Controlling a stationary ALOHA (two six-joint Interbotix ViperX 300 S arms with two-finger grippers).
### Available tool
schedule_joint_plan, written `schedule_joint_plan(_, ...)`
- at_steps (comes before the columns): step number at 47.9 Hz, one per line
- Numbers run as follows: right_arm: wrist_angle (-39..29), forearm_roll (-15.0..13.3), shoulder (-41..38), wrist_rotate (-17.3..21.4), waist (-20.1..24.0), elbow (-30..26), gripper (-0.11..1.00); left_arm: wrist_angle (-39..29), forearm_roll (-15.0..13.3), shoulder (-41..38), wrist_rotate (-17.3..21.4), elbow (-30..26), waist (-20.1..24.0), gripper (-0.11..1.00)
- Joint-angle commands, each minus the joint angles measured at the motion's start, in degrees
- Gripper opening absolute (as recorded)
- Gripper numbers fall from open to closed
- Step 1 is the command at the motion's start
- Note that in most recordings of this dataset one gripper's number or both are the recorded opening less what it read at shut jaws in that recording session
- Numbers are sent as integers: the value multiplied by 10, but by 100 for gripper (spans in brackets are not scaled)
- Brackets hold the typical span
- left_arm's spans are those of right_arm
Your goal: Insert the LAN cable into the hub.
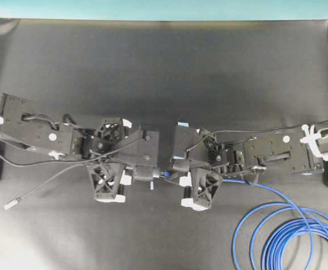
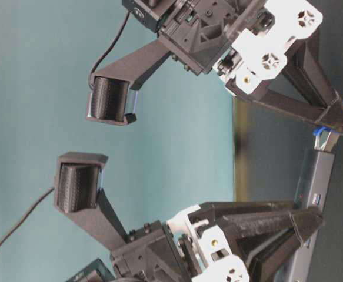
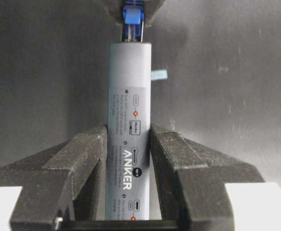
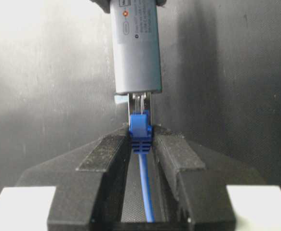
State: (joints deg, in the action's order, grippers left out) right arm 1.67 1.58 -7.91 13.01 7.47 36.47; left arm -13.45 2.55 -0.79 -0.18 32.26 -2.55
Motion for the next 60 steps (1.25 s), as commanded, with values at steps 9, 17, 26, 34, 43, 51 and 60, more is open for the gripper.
schedule_joint_plan(9, 28, -2, 5, -11, -2, -23, 13, 8, 2, 3, 11, -26, 4, 29)
schedule_joint_plan(17, 34, -2, 7, -15, -6, -23, 13, 9, 4, 2, 16, -26, 5, 29)
schedule_joint_plan(26, 35, -2, 6, -29, -7, -26, 13, 18, 6, 0, 38, -28, 5, 29)
schedule_joint_plan(34, 36, -3, 8, -34, -11, -28, 13, 19, 6, -6, 66, -41, 6, 29)
schedule_joint_plan(43, 45, -3, 8, -35, -17, -33, 13, 34, 5, -14, 69, -54, 12, 29)
schedule_joint_plan(51, 43, -3, 11, -35, -17, -30, 13, 30, 5, -11, 63, -37, 12, 29)
schedule_joint_plan(60, 44, -3, 16, -34, -17, -23, 13, 32, 5, 2, 54, -7, 5, 29)
